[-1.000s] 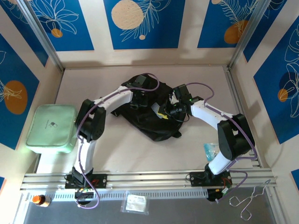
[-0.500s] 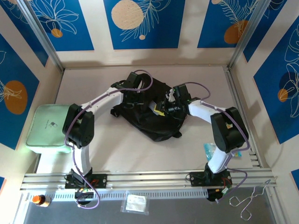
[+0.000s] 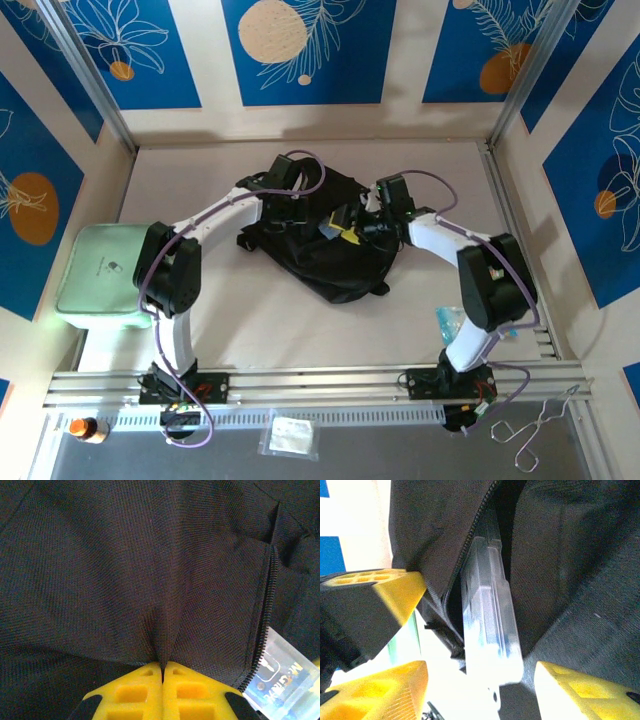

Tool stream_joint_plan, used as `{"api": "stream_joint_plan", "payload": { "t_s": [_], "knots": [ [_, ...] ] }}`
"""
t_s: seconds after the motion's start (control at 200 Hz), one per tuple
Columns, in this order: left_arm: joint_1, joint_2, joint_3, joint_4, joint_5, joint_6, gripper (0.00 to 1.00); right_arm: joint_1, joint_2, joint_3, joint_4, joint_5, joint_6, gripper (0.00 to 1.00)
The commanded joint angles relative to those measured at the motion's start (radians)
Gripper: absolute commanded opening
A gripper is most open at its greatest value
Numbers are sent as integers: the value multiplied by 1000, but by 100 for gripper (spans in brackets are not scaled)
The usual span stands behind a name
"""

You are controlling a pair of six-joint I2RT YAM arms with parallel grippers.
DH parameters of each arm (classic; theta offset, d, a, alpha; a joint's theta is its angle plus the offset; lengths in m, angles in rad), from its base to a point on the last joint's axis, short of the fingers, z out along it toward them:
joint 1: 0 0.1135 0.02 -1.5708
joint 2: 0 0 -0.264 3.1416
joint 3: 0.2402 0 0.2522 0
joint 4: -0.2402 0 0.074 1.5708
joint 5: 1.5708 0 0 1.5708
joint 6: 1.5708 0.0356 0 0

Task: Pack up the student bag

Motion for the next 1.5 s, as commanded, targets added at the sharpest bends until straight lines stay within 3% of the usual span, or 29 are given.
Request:
{"api": "stream_joint_plan", "payload": {
  "t_s": [0.0,0.145,0.375,0.62,0.8,0.99,1.225,1.49],
  "knots": [
    [7,-21,-11,6,46,9,0,-6,-68,-30,-102,45,-43,58],
    [7,-21,-13,14,58,1,0,13,-74,-37,-115,47,-40,47],
    [9,-21,-16,14,68,1,0,55,54,85,-93,66,-17,15],
    [12,-23,-16,20,99,-3,0,65,246,230,-10,63,37,5],
    [18,-21,-18,22,120,-8,0,66,278,235,40,46,49,5],
    [29,-29,-9,14,150,2,0,59,108,113,28,106,-9,17],
    [51,-130,-54,32,151,-12,38,51,-60,85,-203,235,-248,32],
    [159,-347,-250,90,53,-79,64,187,3,259,-398,381,-569,44]
  ]
}}
